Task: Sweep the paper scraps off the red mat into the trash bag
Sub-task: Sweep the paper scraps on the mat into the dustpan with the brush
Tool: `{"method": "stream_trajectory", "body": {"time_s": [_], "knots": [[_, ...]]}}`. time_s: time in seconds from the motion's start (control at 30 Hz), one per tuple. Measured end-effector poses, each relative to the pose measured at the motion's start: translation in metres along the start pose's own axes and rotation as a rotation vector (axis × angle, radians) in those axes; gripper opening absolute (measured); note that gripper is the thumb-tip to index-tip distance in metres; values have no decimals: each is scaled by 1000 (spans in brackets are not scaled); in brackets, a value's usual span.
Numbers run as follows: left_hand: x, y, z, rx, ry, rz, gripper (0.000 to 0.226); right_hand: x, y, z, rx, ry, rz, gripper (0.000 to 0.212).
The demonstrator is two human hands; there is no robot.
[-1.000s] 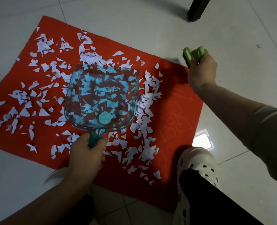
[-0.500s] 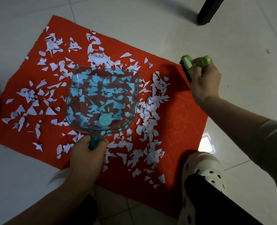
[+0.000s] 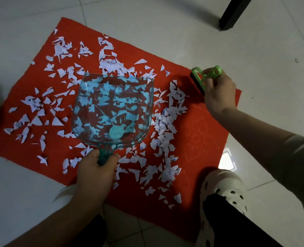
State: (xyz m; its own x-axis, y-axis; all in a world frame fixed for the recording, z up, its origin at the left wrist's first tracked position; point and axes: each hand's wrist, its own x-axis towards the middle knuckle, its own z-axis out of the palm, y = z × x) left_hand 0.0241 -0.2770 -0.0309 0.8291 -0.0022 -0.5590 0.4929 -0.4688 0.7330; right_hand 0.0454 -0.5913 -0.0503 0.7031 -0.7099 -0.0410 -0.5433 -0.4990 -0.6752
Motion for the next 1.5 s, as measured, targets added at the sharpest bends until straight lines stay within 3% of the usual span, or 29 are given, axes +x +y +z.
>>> {"method": "stream_trajectory", "body": {"time_s": [0.1, 0.3, 0.47, 0.6, 0.83, 0.97, 1.13, 1.23, 1.37, 1.5], "knots": [[0, 0, 0, -8, 1, -8, 20, 2, 2, 1, -40, -23, 44, 29], [1, -3, -1, 17, 11, -7, 19, -23, -13, 17, 11, -233, -110, 26], [-1, -1, -3, -5, 11, 3, 19, -16, -15, 4, 159, -88, -25, 25], [-2, -2, -6, -6, 26, 16, 21, -5, -9, 3, 9, -20, 13, 30], [-4, -4, -8, -13, 23, -3, 24, -46, -23, 24, 30, -307, -168, 24], [-5, -3, -10, 5, 43, 8, 23, -47, -27, 10, 160, -200, -86, 26], [-9, -4, -16, 27, 44, 15, 24, -40, -6, -1, 30, -39, -4, 27], [-12, -4, -20, 37, 46, 12, 23, -48, 0, 2, -35, -84, -6, 25], [-16, -4, -24, 71, 42, 31, 23, -67, -12, 13, 7, -266, -110, 23], [-16, -6, -27, 72, 37, 19, 23, -68, -15, 7, 112, -208, -70, 28]]}}
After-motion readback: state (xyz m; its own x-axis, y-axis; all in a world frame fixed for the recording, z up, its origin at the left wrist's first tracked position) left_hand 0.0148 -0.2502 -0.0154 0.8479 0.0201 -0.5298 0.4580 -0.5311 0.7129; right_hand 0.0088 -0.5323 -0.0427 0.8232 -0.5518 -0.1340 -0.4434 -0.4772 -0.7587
